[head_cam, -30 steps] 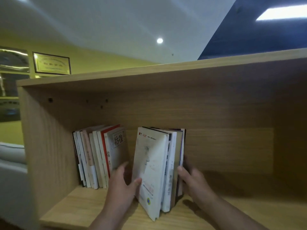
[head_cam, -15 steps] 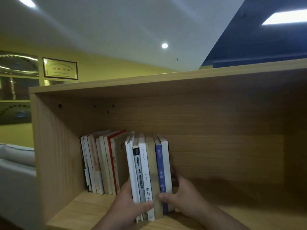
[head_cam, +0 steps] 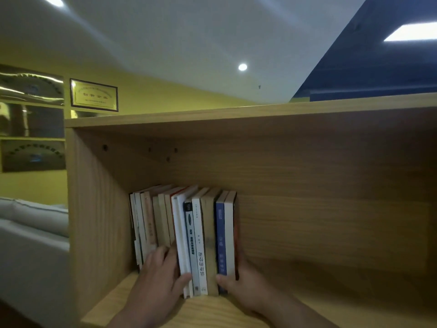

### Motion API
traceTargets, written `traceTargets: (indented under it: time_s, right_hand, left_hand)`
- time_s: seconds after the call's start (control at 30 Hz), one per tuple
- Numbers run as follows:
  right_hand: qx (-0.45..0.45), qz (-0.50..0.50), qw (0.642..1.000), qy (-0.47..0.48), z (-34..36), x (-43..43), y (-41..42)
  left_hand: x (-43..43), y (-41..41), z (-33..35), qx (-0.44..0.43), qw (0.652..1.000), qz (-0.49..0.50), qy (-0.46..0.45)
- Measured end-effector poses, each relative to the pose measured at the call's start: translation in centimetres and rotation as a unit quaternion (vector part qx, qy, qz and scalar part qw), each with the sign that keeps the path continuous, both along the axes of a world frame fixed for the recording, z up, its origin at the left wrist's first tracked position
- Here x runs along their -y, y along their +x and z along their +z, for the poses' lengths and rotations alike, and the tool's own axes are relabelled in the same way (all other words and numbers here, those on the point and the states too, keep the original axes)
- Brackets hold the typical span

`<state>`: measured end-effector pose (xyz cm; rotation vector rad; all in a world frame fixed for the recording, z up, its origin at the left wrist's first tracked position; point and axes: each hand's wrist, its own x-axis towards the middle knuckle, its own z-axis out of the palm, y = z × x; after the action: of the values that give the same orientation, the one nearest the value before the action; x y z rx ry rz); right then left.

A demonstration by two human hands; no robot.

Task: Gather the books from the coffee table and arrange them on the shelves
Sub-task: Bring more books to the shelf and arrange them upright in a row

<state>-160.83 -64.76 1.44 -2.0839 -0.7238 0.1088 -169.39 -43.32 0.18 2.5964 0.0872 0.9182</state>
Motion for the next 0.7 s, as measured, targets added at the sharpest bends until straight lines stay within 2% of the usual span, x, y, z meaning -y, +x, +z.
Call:
traceTargets:
  time_s: [0.1,0.2,0.33,0.5,0.63,0.7]
  right_hand:
    - [0.024,-0.003,1.000,0.002,-0.5,-1.0,0.9]
    - [0.049,-0.023,0.999,0.009,-0.9,-1.7,1.5]
    - [0.102,-0.055,0.993,0.000,-1.8,-2.2,2.0]
    - [0.100,-0.073,0.992,-0.006,-1.8,-2.4,2.2]
    - [0.077,-0.105,0.991,0.005,-1.8,-2.8,2.2]
    - [0.069,-0.109,0.992,0.011,-1.7,-3.0,2.0]
  left_hand:
    - [-0.6,0.5,0.3,0.015,0.999,0.042,-0.028]
    - [-1.1,0.9,-0.3,0.027,0.999,0.021,0.009]
    - [-1.4,1.2,-1.3,0.001,1.000,-0.015,-0.012]
    - [-1.3,1.8,-0.4,0.022,0.998,0.058,0.012]
    - [-1.1,1.7,-0.9,0.067,0.993,-0.009,0.099]
    - [-1.4,1.9,-1.1,0.048,0.991,-0.027,0.120]
